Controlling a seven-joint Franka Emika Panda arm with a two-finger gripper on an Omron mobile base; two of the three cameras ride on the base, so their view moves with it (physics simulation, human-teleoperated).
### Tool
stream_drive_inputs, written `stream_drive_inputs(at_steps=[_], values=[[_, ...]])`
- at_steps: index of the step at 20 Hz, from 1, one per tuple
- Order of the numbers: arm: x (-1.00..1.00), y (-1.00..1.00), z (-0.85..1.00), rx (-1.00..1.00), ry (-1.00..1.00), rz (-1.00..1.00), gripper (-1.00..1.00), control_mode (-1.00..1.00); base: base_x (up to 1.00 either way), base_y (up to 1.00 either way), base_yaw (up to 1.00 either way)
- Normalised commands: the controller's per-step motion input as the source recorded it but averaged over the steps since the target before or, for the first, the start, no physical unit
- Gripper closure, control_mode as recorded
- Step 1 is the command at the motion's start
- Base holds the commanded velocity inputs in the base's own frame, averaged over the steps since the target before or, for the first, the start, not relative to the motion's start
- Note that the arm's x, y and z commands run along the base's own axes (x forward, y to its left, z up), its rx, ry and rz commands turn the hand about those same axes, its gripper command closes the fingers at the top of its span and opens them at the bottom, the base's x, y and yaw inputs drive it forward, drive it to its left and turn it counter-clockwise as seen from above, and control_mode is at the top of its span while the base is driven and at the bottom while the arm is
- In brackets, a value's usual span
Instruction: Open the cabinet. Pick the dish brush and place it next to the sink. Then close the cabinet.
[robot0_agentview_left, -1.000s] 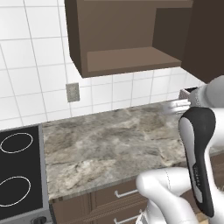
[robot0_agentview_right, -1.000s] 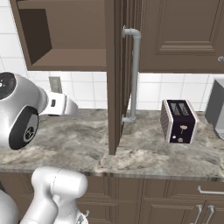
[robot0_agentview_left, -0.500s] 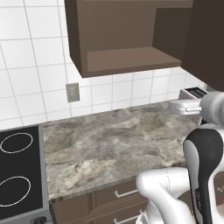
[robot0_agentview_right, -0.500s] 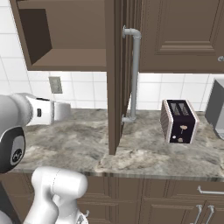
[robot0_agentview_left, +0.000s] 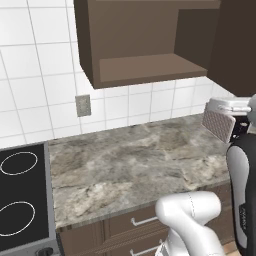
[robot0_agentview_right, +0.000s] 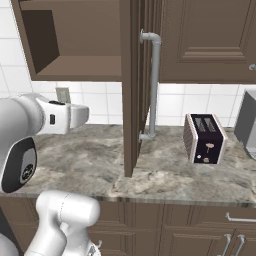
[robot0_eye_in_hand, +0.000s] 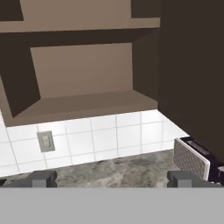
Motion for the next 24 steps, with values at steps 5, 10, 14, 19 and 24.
stream_drive_inputs(at_steps=[5, 10, 14, 19, 24], values=[[-0.06, -0.21, 0.0, 0.0, 0.0, 0.01, -1.0, -1.0, 0.0, 0.0, 0.0], [-0.3, 0.0, 0.0, 0.0, -0.04, 0.0, -1.0, -1.0, 0.0, 0.0, 0.0], [-0.39, 0.0, 0.0, 0.0, -0.09, 0.0, -1.0, -1.0, 0.0, 0.0, 0.0], [-0.35, -0.06, 0.0, 0.0, -0.2, 0.0, -1.0, -1.0, 0.0, 0.0, 0.0], [-0.34, -0.15, 0.0, 0.0, -0.26, 0.0, -1.0, -1.0, 0.0, 0.0, 0.0]])
